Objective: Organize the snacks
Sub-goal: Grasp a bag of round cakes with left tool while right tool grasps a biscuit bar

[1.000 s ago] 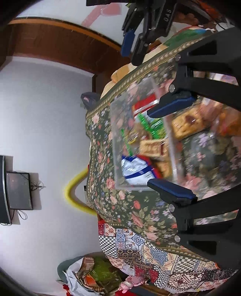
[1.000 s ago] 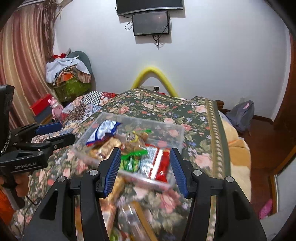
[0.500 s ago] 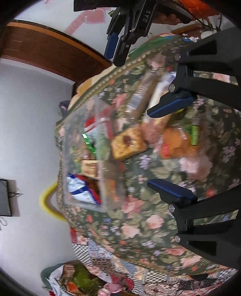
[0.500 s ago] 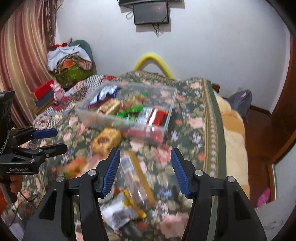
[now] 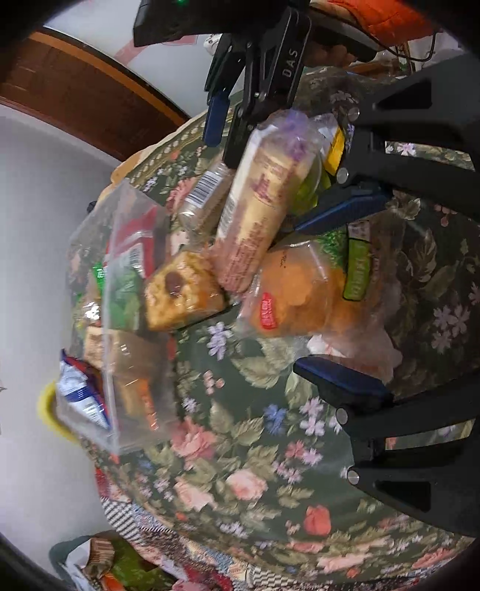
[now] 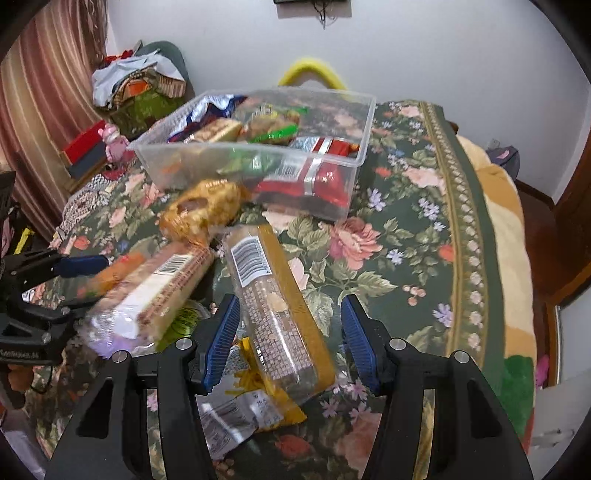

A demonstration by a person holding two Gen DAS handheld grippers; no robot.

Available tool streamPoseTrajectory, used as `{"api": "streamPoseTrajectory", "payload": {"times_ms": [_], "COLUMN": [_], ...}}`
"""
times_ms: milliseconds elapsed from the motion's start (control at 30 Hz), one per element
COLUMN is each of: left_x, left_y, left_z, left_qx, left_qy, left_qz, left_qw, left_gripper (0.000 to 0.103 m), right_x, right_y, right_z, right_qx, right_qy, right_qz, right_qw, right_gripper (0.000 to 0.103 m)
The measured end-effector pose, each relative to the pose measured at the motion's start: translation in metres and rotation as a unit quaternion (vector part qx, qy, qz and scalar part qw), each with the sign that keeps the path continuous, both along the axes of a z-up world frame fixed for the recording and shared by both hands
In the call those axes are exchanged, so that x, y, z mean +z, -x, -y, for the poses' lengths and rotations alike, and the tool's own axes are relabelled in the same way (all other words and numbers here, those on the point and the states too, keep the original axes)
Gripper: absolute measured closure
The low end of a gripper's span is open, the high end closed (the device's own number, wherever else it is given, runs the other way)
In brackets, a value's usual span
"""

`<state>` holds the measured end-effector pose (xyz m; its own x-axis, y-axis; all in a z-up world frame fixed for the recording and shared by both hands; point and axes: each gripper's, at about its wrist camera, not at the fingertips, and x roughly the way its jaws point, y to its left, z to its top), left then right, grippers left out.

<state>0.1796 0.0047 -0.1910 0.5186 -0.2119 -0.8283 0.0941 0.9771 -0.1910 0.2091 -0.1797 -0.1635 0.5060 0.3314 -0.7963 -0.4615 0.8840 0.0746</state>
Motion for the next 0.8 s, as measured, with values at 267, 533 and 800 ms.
{"api": "streamPoseTrajectory", "payload": {"times_ms": [267, 533, 800], "left_x": [-0.011, -0.007, 0.022], "left_y": [-0.006, 0.001, 0.006], "left_z": [0.004, 0.001, -0.019], "left_qx": [-0.004, -0.001, 0.026], "left_qy": [0.007, 0.003, -0.008], "left_qz": [0.019, 0.04, 0.073], "left_qw": [0.9998, 0.9992, 0.997], "left_gripper": [0.037, 0.049, 0.05], "right_x": [-0.016, -0.019, -0.006], "right_y": [-0.004, -0.001, 0.004], "right_z": [-0.005, -0.006, 0.002], "right_qx": [0.013, 0.013, -0.006], "right_qy": [-0.016, -0.021, -0.029], "right_qz": [-0.025, -0.018, 0.005], "right_qw": [0.999, 1.0, 1.0], "right_gripper": [0.05, 0.069, 0.07]}}
